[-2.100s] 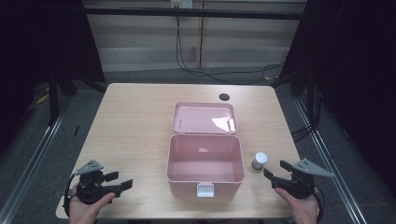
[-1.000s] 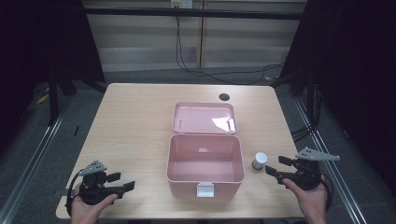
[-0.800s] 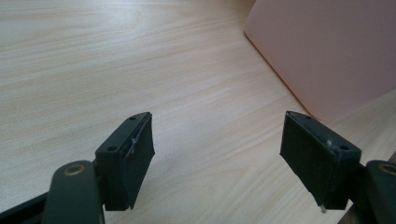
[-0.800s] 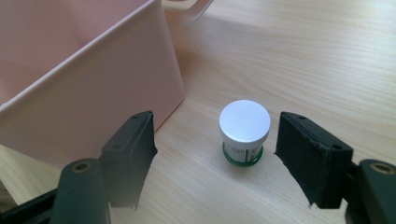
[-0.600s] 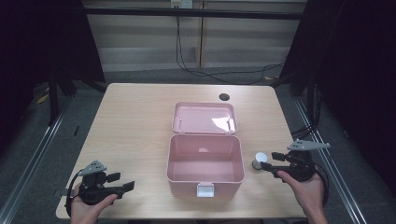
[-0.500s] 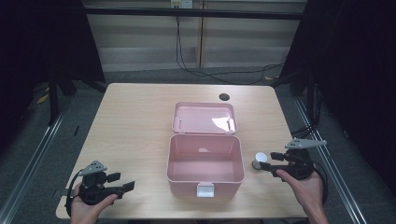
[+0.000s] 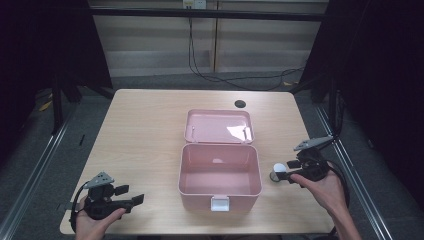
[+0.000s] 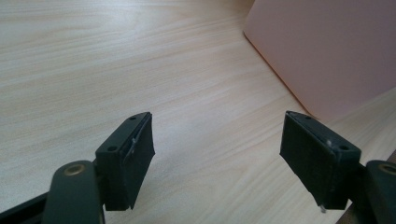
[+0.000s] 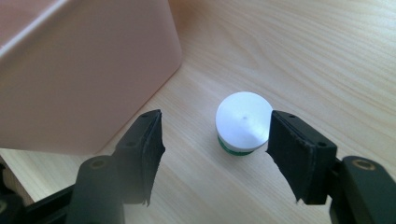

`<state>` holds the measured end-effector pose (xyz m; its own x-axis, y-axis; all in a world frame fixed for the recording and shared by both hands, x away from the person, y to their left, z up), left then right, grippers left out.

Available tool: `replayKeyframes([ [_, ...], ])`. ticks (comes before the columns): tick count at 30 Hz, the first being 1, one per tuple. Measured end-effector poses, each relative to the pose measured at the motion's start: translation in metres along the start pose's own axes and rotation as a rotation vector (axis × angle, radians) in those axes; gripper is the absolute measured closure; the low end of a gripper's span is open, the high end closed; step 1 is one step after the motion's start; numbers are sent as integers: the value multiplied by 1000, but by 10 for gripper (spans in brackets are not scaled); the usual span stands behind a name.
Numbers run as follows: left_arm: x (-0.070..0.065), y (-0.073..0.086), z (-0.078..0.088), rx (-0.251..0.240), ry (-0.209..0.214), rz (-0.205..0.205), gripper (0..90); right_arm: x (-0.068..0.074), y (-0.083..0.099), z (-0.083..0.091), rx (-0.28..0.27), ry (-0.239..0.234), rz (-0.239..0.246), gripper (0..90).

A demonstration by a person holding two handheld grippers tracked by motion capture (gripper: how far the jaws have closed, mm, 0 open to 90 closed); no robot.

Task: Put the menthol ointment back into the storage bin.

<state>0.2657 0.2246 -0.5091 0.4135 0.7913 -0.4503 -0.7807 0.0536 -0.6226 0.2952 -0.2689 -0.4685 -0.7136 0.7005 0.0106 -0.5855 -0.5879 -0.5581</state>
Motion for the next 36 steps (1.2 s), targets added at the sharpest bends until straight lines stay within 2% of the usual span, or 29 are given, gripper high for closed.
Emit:
replayKeyframes([
  [1,0,0,0,0,0,0,257,0,0,0,0,0,0,356],
  [5,0,0,1,0,3,-4,257,-4,-5,-8,69,-10,15,372],
  [6,0,-1,2,-6,4,-2,257,-5,-7,-9,70,4,24,405],
  [8,0,-1,3,-9,4,-7,257,-6,-9,-10,78,-6,31,424],
  [16,0,-1,2,-6,6,-1,258,-11,-14,-14,155,-18,45,427],
  [17,0,-1,2,-7,4,-3,258,-12,-14,-17,181,-29,45,423],
  [18,0,-1,2,-7,4,-3,258,-12,-14,-17,181,-29,45,423],
  [19,0,-1,1,-4,2,-2,258,-13,-14,-21,212,-35,49,417],
  [22,-1,0,1,-2,5,-7,258,-13,-14,-24,226,-26,51,417],
  [24,0,0,1,0,5,-7,258,-13,-13,-27,245,-39,47,417],
  [26,0,0,1,2,4,-8,258,-16,-12,-29,257,-26,43,419],
  [29,0,0,1,3,6,-9,258,-20,-10,-33,297,-33,42,420],
  [36,0,0,1,2,5,-5,258,-20,-9,-41,343,-47,47,449],
])
Point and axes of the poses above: each handheld gripper's, and its own axes: z roughly backward along the jaws, y roughly out of its underside, x roughly to its left, the point moved 7 cm from there along -z, roughly forward along the jaws, and after that the axes turned 13 degrees about z, right-handed, at the moved point
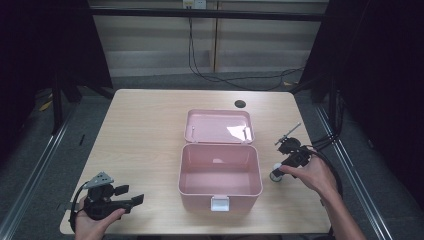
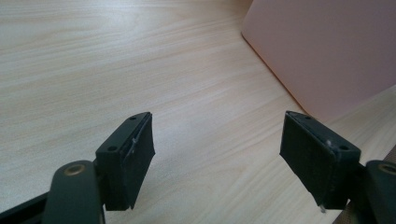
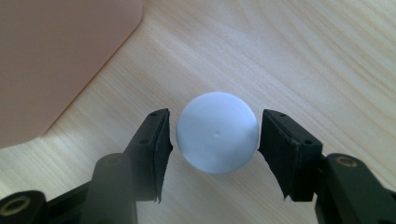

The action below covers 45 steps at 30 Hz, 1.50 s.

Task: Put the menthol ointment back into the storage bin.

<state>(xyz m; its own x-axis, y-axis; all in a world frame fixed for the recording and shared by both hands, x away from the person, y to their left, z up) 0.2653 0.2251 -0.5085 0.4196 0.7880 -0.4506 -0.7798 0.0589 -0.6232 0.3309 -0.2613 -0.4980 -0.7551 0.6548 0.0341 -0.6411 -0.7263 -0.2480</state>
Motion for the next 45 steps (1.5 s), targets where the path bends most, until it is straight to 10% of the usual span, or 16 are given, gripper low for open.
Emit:
replayKeyframes([
  [45,0,1,-2,11,2,2,257,6,-3,12,66,-11,75,512],
])
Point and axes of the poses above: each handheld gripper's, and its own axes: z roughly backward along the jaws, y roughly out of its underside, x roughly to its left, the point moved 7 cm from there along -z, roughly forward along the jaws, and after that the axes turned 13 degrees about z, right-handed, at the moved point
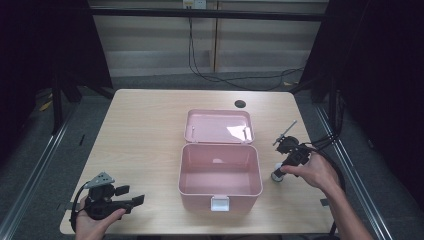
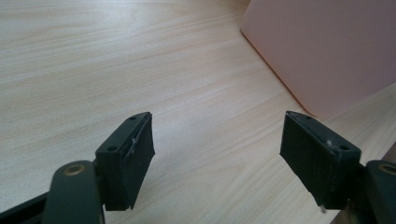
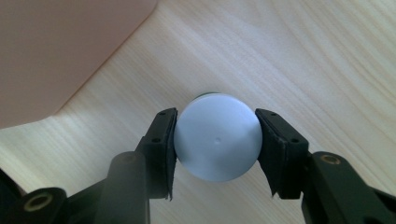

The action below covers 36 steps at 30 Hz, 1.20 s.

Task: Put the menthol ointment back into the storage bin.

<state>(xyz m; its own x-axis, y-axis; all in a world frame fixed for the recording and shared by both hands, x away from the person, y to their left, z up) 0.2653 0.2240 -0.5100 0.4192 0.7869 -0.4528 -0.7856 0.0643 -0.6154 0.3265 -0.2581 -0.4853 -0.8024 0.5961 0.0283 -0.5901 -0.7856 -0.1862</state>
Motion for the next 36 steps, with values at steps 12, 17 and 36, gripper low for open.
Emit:
replayKeyframes([
  [12,-1,0,-1,0,3,1,257,4,-6,11,14,3,43,512],
  [17,-1,0,-1,6,3,-10,257,7,-11,22,7,17,70,512],
  [36,-1,0,-1,0,1,-1,257,16,-18,46,43,43,123,512],
])
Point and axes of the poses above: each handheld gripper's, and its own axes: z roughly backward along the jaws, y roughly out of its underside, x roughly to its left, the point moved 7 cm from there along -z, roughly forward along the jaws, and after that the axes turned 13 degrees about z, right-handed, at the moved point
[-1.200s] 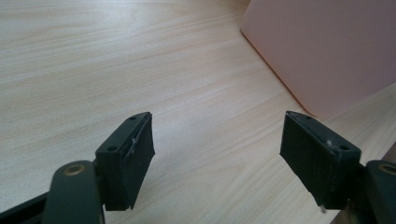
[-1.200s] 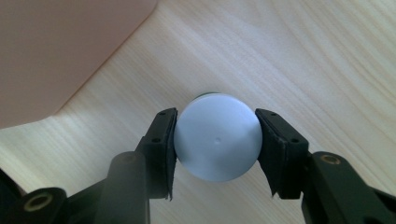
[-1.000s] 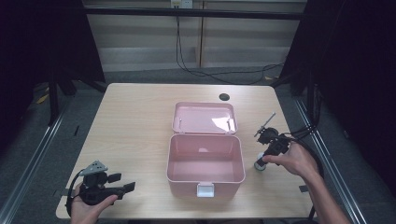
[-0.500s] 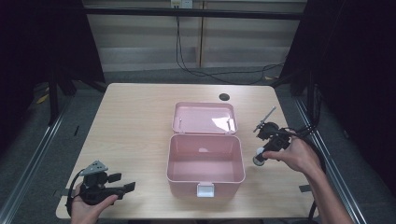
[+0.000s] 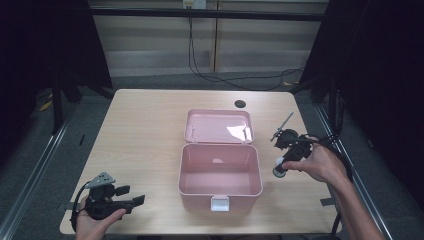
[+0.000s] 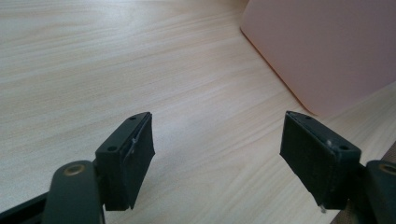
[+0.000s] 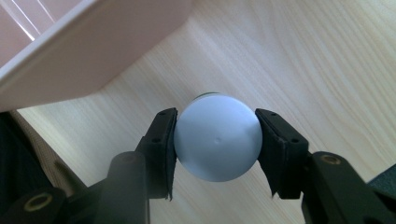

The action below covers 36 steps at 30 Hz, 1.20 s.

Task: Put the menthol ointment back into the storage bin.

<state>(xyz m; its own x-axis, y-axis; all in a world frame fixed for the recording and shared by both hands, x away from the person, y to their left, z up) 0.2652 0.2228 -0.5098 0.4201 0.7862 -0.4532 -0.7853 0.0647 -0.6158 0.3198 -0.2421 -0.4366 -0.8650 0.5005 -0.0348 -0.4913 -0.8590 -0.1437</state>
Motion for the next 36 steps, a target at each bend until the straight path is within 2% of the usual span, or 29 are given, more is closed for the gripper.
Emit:
replayKeyframes([
  [13,0,0,0,0,0,2,257,3,-5,18,-10,5,35,512],
  [18,1,0,0,2,-3,1,257,5,-11,30,-47,3,32,512],
  [21,1,0,0,3,-4,0,257,6,-12,34,-53,-1,38,512],
  [28,1,0,0,2,-3,1,257,9,-20,54,-83,11,47,512],
  [30,1,0,0,-1,-4,2,257,11,-25,62,-95,11,66,512],
  [36,2,0,1,0,-6,-2,258,15,-33,68,-98,11,92,512],
])
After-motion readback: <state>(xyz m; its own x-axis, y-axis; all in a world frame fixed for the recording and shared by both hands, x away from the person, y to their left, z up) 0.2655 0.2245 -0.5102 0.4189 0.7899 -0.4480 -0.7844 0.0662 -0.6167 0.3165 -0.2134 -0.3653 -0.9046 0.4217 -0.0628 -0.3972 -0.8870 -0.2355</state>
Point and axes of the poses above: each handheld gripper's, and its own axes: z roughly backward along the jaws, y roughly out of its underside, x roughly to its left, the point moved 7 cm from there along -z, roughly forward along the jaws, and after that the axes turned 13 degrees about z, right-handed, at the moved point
